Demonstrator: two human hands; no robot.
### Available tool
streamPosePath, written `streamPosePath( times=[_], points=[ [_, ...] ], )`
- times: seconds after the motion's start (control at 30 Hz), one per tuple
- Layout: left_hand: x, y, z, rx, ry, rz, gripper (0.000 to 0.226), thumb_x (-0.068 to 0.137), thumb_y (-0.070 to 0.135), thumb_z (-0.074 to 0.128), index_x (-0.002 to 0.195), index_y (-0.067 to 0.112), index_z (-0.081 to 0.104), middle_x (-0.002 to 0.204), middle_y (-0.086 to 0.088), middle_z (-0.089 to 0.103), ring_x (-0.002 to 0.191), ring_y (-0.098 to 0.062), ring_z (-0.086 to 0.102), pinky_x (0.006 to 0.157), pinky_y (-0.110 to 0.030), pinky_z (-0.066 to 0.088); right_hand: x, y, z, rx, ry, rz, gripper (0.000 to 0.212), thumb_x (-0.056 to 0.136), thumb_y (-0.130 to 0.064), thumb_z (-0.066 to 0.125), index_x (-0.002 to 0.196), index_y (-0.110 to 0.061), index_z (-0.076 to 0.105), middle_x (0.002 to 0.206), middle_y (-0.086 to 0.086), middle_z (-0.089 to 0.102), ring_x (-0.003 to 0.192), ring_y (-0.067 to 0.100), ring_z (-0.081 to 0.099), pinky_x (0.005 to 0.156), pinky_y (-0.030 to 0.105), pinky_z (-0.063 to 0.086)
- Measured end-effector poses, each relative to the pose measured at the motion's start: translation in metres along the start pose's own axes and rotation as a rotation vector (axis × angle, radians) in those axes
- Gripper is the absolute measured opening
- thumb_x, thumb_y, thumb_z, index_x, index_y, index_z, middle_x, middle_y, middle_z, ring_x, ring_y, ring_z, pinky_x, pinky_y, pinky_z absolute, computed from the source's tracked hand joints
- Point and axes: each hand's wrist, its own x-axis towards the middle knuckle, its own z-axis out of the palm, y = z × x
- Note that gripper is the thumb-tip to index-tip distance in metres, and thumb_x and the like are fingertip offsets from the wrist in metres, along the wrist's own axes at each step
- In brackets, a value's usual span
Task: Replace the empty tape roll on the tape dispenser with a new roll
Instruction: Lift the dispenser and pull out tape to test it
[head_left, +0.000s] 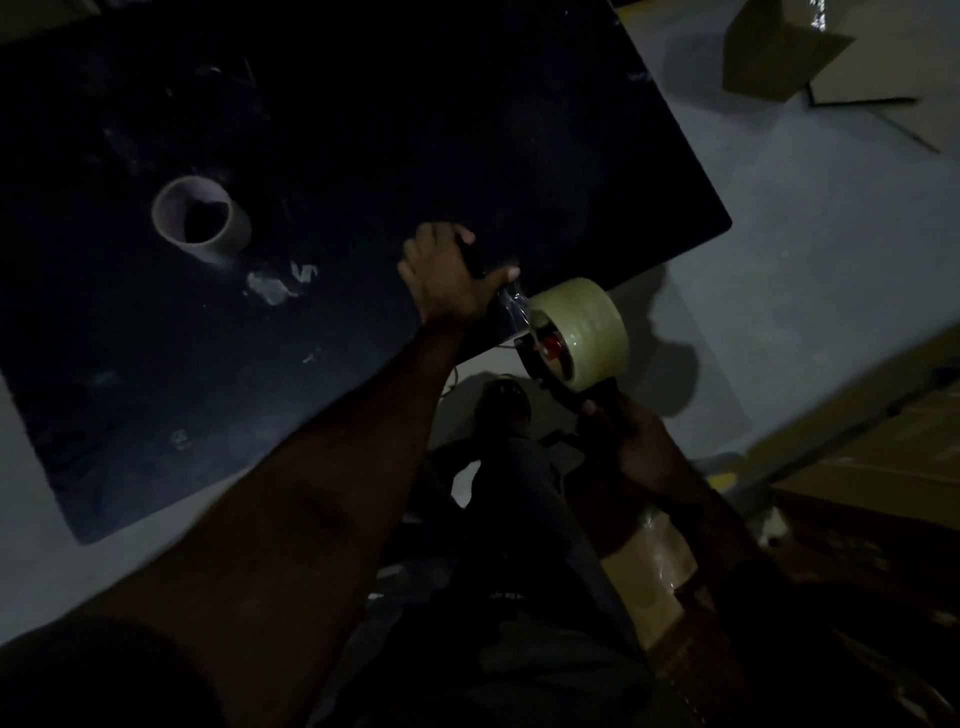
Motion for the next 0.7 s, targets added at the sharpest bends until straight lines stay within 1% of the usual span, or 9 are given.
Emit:
streamPosePath(
  times=[0.07,0.1,0.17,0.23,0.33,0.47,0.53,0.63,0.7],
  points=[
    [0.003,-0.001,-0.002,0.075,-0.006,-0.016,0.079,0.063,0.074,0.079,0.122,0.025,0.058,0.144,-0.003,0.049,0.137,-0.03,0.044,0.116,-0.053,0.026,0.001,0.0,0.002,-0.019,-0.028,-0.011,0.017,0.108,-0.028,0.053,0.116,-0.024,0.068,0.109,0.025,0.075,0.093,0.028,0.075,0.087,0.044,0.06],
    [0.006,0.0,-0.004,0.107,-0.022,-0.02,0.086,0.063,0.077,0.077,0.128,0.025,0.056,0.155,-0.005,0.042,0.145,-0.032,0.038,0.12,-0.058,0.021,0.001,-0.001,0.002,-0.032,-0.03,-0.012,0.014,0.108,-0.029,0.053,0.115,-0.03,0.066,0.11,0.022,0.075,0.096,0.027,0.076,0.088,0.044,0.061],
    [0.011,0.003,-0.007,0.115,-0.041,-0.063,0.099,0.06,0.078,0.078,0.14,0.028,0.049,0.172,-0.009,0.019,0.156,-0.035,0.022,0.123,-0.063,0.012,0.002,-0.002,0.0,-0.093,-0.024,-0.013,0.014,0.108,-0.028,0.053,0.116,-0.034,0.062,0.102,0.005,0.074,0.085,-0.003,0.073,0.077,0.018,0.059],
    [0.013,0.006,-0.008,0.104,-0.072,-0.105,0.117,0.057,0.078,0.08,0.153,0.028,0.036,0.176,-0.015,-0.004,0.161,-0.037,0.007,0.126,-0.063,0.008,0.002,-0.003,-0.002,-0.163,-0.008,-0.027,0.018,0.108,-0.028,0.052,0.124,-0.03,0.061,0.101,-0.014,0.069,0.075,-0.014,0.065,0.066,0.002,0.046],
    [0.017,0.007,-0.009,0.098,-0.163,-0.16,0.139,0.058,0.077,0.083,0.165,0.024,0.013,0.173,-0.019,-0.021,0.162,-0.036,-0.015,0.127,-0.061,-0.005,0.001,-0.001,-0.001,-0.212,0.007,-0.059,0.019,0.107,-0.03,0.053,0.125,-0.035,0.057,0.109,-0.015,0.067,0.09,0.001,0.063,0.07,0.0,0.043],
    [0.018,0.01,-0.011,0.156,-0.212,-0.194,0.147,0.059,0.08,0.08,0.167,0.023,0.0,0.172,-0.019,-0.024,0.161,-0.035,-0.021,0.126,-0.059,-0.01,-0.002,-0.005,0.007,-0.2,-0.026,-0.014,0.021,0.109,-0.026,0.051,0.125,-0.04,0.048,0.105,-0.031,0.056,0.079,-0.022,0.059,0.068,-0.005,0.039],
    [0.019,0.011,-0.011,0.151,-0.222,-0.194,0.147,0.059,0.08,0.08,0.167,0.022,-0.001,0.172,-0.019,-0.024,0.161,-0.035,-0.021,0.127,-0.06,-0.01,-0.001,-0.004,0.007,-0.2,-0.038,0.0,0.02,0.109,-0.025,0.051,0.124,-0.039,0.048,0.104,-0.029,0.057,0.077,-0.029,0.058,0.068,-0.004,0.04],
    [0.02,0.012,-0.011,0.165,-0.22,-0.189,0.146,0.059,0.081,0.079,0.168,0.022,-0.001,0.172,-0.019,-0.023,0.161,-0.036,-0.02,0.127,-0.06,-0.008,0.001,0.005,0.004,-0.179,-0.008,0.053,0.017,0.11,-0.024,0.049,0.124,-0.034,0.051,0.099,-0.015,0.063,0.078,-0.008,0.062,0.072,0.009,0.044],
    [0.02,0.011,-0.011,0.167,-0.23,-0.186,0.146,0.06,0.082,0.078,0.168,0.022,-0.001,0.172,-0.02,-0.023,0.161,-0.036,-0.02,0.127,-0.06,-0.008,-0.003,0.018,0.003,-0.155,0.005,0.078,0.021,0.111,-0.02,0.047,0.128,-0.03,0.054,0.113,-0.002,0.068,0.095,0.005,0.065,0.088,0.026,0.045]
  ],
)
